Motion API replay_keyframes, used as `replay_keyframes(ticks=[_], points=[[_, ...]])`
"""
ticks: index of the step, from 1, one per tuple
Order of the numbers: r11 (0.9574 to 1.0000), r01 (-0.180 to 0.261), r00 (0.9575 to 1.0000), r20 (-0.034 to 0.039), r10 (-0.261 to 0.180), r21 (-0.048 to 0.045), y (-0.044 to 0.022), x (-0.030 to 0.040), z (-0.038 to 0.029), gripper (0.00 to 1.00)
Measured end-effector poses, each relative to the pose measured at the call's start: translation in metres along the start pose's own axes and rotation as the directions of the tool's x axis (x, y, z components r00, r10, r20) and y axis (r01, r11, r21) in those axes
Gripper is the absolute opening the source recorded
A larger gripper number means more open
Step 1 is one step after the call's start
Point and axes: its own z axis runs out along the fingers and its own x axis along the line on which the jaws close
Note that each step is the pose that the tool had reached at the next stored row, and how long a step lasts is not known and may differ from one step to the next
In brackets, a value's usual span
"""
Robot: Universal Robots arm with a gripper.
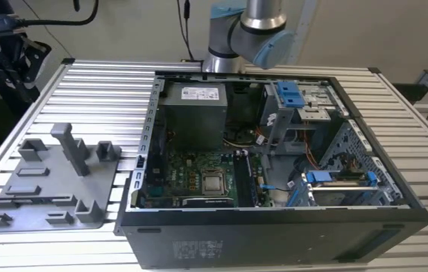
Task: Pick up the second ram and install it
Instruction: 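Reach for the second ram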
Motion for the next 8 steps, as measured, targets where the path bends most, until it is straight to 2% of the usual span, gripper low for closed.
replay_keyframes(ticks=[8], points=[[1.0,0.0,1.0,-0.0002,0.0,0.0001,-0.0216,0.0035,0.0043,0.11]])
